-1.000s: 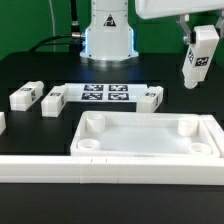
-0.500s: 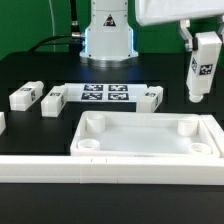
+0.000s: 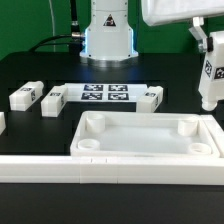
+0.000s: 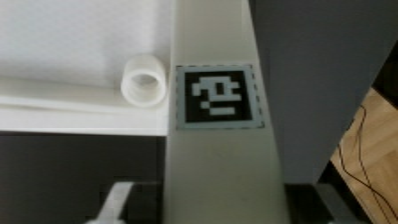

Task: Assemble desk

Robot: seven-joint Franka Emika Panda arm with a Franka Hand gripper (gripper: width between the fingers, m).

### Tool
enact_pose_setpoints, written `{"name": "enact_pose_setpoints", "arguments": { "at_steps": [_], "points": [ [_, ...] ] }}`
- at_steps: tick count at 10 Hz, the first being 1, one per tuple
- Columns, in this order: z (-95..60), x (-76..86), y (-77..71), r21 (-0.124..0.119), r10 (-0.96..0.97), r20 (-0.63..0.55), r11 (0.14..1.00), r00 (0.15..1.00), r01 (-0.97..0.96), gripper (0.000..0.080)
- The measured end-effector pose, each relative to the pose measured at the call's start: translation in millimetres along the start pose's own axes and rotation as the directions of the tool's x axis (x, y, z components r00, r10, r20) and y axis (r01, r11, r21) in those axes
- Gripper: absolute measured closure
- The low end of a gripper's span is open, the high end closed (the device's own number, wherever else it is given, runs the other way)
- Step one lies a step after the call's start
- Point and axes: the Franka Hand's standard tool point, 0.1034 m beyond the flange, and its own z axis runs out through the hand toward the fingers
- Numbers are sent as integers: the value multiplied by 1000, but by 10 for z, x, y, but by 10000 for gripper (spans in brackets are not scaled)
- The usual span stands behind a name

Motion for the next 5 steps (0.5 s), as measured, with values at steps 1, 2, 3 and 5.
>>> {"name": "enact_pose_setpoints", "arguments": {
  "at_steps": [1,2,3,5],
  "points": [
    [-7,31,5,-2,0,-32,1000,999,0,509],
    [-7,58,26,-8,-2,-108,1000,994,2,508],
    [24,39,70,-17,-8,-196,1000,981,5,509],
    [107,136,151,-22,-25,-200,1000,979,21,509]
  ]
}}
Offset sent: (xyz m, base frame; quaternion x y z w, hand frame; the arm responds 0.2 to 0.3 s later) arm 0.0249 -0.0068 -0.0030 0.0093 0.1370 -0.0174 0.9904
